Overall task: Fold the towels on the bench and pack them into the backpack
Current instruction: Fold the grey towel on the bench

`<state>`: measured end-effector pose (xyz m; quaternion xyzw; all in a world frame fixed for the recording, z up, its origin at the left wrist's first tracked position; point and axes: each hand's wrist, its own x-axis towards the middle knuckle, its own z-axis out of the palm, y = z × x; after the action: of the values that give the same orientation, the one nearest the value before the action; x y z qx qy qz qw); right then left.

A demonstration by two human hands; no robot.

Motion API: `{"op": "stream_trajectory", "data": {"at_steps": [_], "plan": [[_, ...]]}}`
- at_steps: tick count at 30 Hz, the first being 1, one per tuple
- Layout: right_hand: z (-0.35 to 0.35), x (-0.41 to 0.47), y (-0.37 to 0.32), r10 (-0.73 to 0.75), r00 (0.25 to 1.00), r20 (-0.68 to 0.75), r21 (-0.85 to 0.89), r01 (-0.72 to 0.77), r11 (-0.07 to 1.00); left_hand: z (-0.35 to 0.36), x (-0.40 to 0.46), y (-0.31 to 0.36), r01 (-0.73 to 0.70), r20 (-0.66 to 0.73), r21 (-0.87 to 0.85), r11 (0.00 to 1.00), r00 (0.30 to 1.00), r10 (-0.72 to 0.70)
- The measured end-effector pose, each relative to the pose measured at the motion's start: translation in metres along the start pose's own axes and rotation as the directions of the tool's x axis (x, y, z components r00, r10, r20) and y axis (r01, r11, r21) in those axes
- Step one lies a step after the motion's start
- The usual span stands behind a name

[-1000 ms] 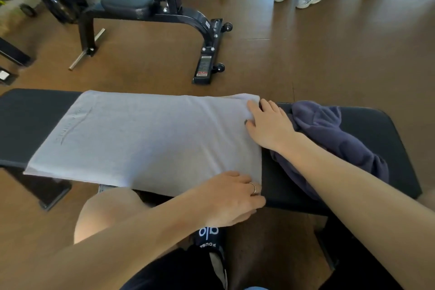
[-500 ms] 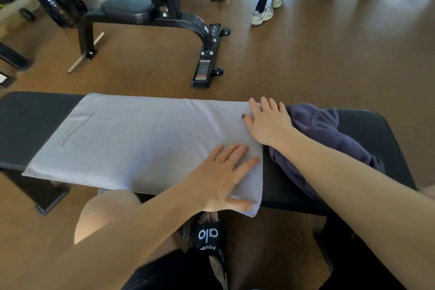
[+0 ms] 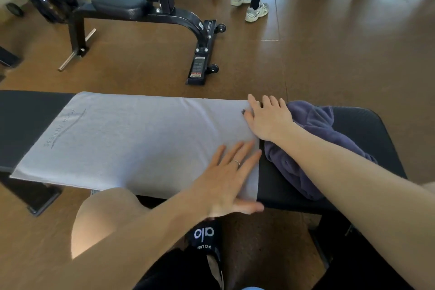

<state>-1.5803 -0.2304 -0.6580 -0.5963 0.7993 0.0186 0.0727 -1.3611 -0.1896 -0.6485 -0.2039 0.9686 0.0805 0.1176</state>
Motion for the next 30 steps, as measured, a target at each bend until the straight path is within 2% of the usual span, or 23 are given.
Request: {"op": "stream_trajectory", "data": {"at_steps": [2, 4, 6, 8, 10, 11, 12, 14, 15, 17, 19, 20, 23, 25, 27, 30], "plan": [[-0.004, 0.002, -0.005, 0.008, 0.996, -0.085, 0.003, -0.007, 1.000, -0.016, 0.003, -0.016, 0.128, -0.013, -0.079, 0.989, 0.991, -0.130], [-0.005, -0.001, -0.012, -0.148, 0.976, -0.162, 0.040, 0.157, 0.987, -0.026, 0.012, -0.039, 0.288, -0.055, -0.079, 0.954, 0.955, -0.292], [0.001, -0.005, -0.017, -0.271, 0.951, -0.146, 0.033, 0.279, 0.960, -0.030, 0.024, -0.061, 0.396, -0.064, -0.064, 0.916, 0.915, -0.399], [0.006, -0.004, -0.014, -0.226, 0.971, -0.077, 0.049, 0.230, 0.972, -0.029, 0.033, -0.079, 0.459, -0.011, -0.080, 0.885, 0.887, -0.461], [0.005, 0.003, -0.010, -0.082, 0.996, -0.020, 0.062, 0.083, 0.995, -0.028, 0.039, -0.091, 0.495, 0.059, -0.091, 0.864, 0.869, -0.491], [0.003, 0.006, -0.008, -0.018, 1.000, -0.005, 0.050, 0.019, 0.999, -0.029, 0.042, -0.094, 0.506, 0.046, -0.088, 0.858, 0.863, -0.504], [0.002, 0.007, -0.007, 0.021, 1.000, 0.001, 0.038, -0.021, 0.999, -0.032, 0.045, -0.095, 0.511, -0.030, -0.074, 0.856, 0.857, -0.514], [0.002, 0.008, -0.006, 0.027, 1.000, -0.005, 0.042, -0.027, 0.999, -0.036, 0.054, -0.094, 0.518, -0.248, -0.047, 0.854, 0.822, -0.513], [0.004, 0.007, -0.005, 0.016, 1.000, -0.016, 0.049, -0.016, 0.999, -0.038, 0.060, -0.092, 0.515, -0.280, -0.055, 0.855, 0.814, -0.508], [0.006, 0.006, -0.004, 0.019, 0.999, -0.042, 0.067, -0.017, 0.998, -0.037, 0.070, -0.088, 0.498, -0.134, -0.080, 0.863, 0.853, -0.505], [0.004, 0.009, -0.002, 0.047, 0.997, -0.054, 0.137, -0.039, 0.990, -0.033, 0.076, -0.086, 0.518, 0.045, -0.075, 0.852, 0.856, -0.516], [0.002, 0.011, -0.001, 0.071, 0.996, -0.059, 0.203, -0.058, 0.977, -0.032, 0.076, -0.086, 0.523, 0.059, -0.080, 0.848, 0.852, -0.520], [-0.009, 0.017, 0.002, 0.162, 0.986, -0.037, 0.480, -0.125, 0.869, -0.033, 0.070, -0.077, 0.493, -0.047, -0.084, 0.866, 0.866, -0.498], [-0.013, 0.020, 0.004, 0.211, 0.978, 0.001, 0.628, -0.164, 0.760, -0.030, 0.062, -0.060, 0.389, -0.048, -0.089, 0.917, 0.918, -0.394], [-0.016, 0.022, 0.006, 0.256, 0.966, -0.021, 0.717, -0.164, 0.677, -0.024, 0.048, -0.038, 0.244, 0.032, -0.072, 0.967, 0.970, -0.243], [-0.018, 0.023, 0.009, 0.339, 0.938, -0.073, 0.806, -0.145, 0.574, -0.022, 0.021, -0.019, 0.126, 0.029, -0.033, 0.992, 0.992, -0.125]]}}
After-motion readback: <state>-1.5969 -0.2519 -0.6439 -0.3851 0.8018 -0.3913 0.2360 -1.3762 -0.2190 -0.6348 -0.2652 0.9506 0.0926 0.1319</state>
